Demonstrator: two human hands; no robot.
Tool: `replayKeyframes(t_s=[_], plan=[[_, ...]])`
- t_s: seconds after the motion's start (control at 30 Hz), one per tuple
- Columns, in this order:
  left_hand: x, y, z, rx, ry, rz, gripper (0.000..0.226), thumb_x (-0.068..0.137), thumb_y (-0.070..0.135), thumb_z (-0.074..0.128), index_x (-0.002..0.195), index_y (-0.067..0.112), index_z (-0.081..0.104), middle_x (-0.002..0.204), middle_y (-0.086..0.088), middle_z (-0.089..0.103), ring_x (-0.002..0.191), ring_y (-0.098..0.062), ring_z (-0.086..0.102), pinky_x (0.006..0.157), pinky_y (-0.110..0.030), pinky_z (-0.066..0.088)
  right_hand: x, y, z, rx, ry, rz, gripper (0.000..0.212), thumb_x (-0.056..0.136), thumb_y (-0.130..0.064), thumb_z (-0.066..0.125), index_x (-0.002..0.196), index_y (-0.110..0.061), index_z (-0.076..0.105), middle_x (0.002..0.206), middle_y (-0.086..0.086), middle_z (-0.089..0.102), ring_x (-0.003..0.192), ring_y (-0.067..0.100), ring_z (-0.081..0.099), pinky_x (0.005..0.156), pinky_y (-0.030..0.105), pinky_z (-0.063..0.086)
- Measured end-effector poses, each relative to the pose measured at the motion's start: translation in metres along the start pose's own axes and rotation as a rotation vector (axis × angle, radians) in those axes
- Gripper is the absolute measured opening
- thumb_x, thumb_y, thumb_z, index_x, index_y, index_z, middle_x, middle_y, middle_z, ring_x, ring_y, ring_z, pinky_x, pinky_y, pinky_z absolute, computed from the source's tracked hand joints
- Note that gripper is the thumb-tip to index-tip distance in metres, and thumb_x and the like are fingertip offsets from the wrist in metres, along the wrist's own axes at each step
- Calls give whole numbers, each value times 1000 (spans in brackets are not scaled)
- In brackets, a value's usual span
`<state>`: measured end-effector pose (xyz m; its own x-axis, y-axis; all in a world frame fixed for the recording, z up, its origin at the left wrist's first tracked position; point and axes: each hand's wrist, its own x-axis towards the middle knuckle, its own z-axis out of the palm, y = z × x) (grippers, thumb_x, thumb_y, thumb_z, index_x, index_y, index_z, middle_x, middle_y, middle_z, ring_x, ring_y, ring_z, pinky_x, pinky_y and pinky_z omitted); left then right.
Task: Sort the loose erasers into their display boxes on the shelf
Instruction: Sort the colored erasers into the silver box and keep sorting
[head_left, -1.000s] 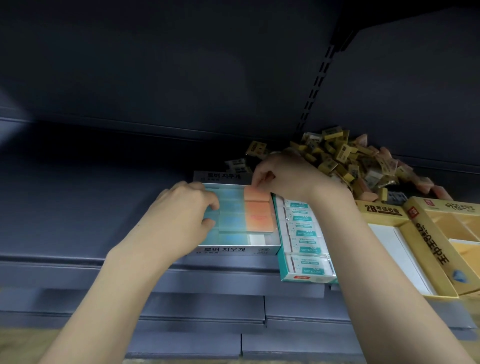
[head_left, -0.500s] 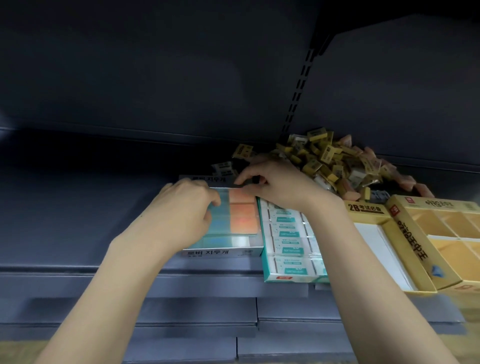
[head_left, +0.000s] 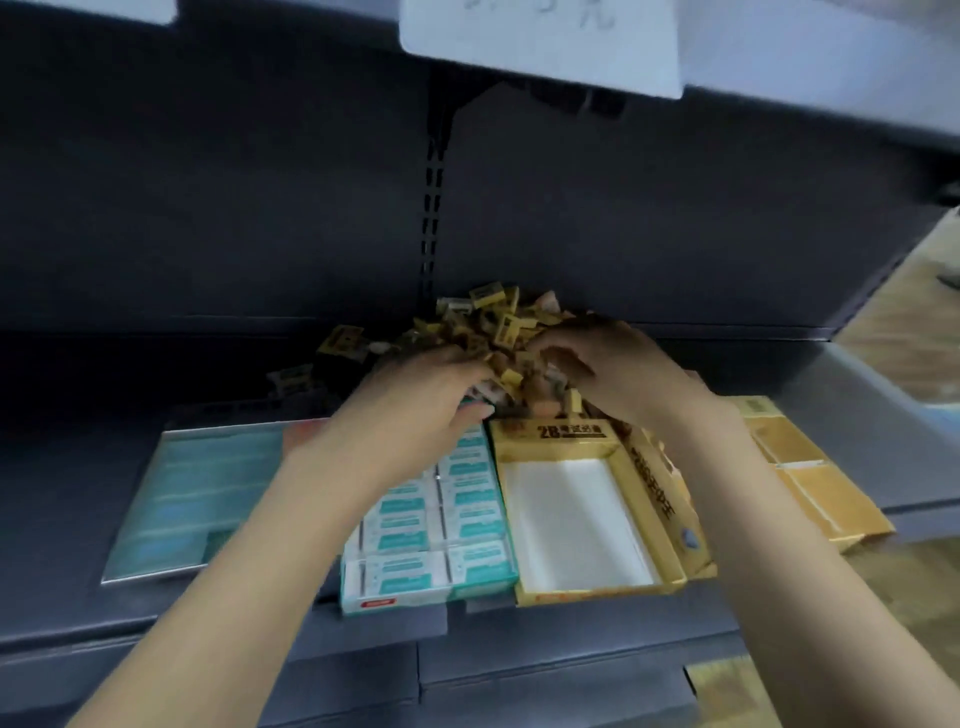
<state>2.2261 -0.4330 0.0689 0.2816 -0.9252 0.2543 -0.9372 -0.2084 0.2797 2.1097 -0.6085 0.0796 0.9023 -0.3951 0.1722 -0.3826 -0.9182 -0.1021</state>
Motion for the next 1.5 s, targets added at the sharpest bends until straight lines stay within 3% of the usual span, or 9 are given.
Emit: replayKeyframes(t_s=[0.1,0.33,0.5,0.7,1.0,1.2,1.3,1.37,1.5], plan=[[27,21,13,11,-39,30,35,96,30,45,131,25,49,130,6,47,120,-15,44,93,-27,40,-16,38,-4,-29,26,34,33,98,-23,41,123,-35,58,129,-5,58,113,20,55,85,29,43],[76,48,37,75,-100,46,43,96,22,47,138,25,40,143,3,35,129,-15,34,93,-21,29,-42,103,-5,-97,51,63,33,95,-27,49,126,-36,56,123,-6,63,108,23,58,87,33,46],[99,63,45,115,-57,20,41,97,13,43,138,19,43,143,1,37,130,-16,32,98,-19,24,-46,142,-6,-135,88,48,24,93,-28,52,115,-32,62,118,-7,63,107,20,57,83,32,45],[120,63,51,226,-62,-26,41,96,13,46,135,23,46,137,2,43,124,-17,37,98,-26,30,-31,168,-7,-79,74,12,30,92,-24,53,119,-36,59,122,-9,58,118,19,48,95,35,41],[140,60,53,267,14,-51,43,90,8,51,130,22,52,122,1,53,115,-18,42,96,-31,32,-6,191,-3,-83,48,-81,37,91,-18,58,124,-33,58,129,-7,55,123,17,43,98,33,34],[148,70,58,244,-11,-64,39,91,16,53,130,23,52,126,2,53,116,-17,43,92,-28,33,-3,203,-5,-113,-73,-12,44,91,-22,59,133,-33,50,134,-5,52,124,19,44,100,36,38],[144,67,61,226,-56,-149,24,89,22,58,112,24,60,117,2,58,103,-17,53,80,-26,40,-4,209,1,-62,-198,122,49,85,-27,65,132,-30,50,130,0,56,116,21,53,94,39,46],[139,60,58,192,-76,-212,15,87,19,60,100,26,61,110,1,59,94,-17,56,77,-31,46,-5,211,4,-32,-233,171,53,83,-26,66,134,-27,49,130,2,55,113,23,54,92,39,47],[122,48,47,172,-17,-300,25,85,5,59,105,18,64,109,-3,58,96,-22,54,82,-38,47,-7,212,8,-92,-302,223,45,84,-18,64,127,-21,53,123,6,58,106,25,57,88,39,50]])
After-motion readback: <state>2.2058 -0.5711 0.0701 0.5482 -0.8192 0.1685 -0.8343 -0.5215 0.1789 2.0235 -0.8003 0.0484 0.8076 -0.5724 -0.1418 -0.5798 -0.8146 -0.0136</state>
